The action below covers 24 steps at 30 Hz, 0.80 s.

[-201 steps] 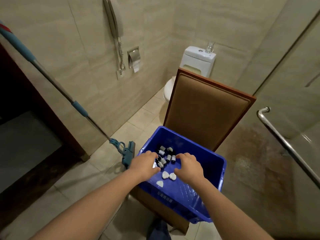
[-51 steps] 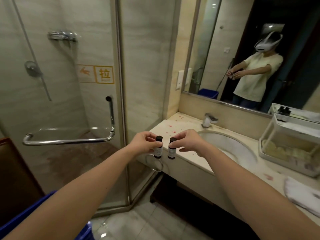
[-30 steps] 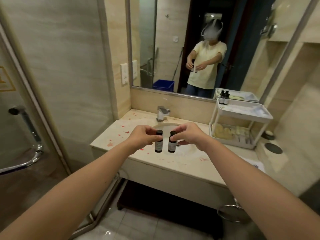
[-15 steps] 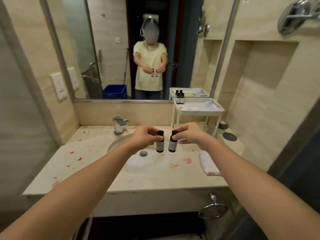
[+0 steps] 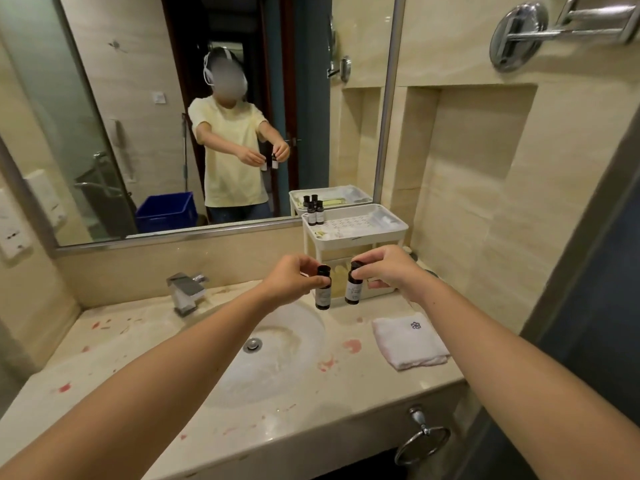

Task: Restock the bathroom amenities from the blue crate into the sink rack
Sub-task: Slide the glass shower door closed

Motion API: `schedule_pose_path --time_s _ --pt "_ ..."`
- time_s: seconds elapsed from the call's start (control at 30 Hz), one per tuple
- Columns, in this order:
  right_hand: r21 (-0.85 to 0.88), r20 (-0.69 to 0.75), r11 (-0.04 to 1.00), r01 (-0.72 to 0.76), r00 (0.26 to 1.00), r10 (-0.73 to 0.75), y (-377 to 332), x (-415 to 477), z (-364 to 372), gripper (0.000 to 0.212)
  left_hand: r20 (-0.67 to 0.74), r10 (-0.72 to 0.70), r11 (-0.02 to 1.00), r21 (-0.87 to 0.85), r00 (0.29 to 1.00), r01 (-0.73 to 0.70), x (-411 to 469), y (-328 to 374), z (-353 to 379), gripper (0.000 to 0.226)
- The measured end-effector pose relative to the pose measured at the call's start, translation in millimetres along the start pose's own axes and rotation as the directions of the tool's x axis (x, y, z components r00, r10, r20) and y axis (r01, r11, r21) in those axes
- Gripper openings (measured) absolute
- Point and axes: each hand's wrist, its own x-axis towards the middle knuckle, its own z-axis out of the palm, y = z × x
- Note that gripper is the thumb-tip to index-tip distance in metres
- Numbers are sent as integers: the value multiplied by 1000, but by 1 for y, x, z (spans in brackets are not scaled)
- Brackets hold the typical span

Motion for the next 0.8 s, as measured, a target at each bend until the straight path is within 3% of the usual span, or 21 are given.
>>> schedule_pose_path --time_s 0.4,0.8 --pt "-22 27 999 49 998 -48 -22 141 -53 34 -93 18 998 58 995 -12 150 16 -4 20" --pt "-13 137 999 52 989 -50 -26 322 -94 28 -214 -40 968 234 976 91 323 11 -8 23"
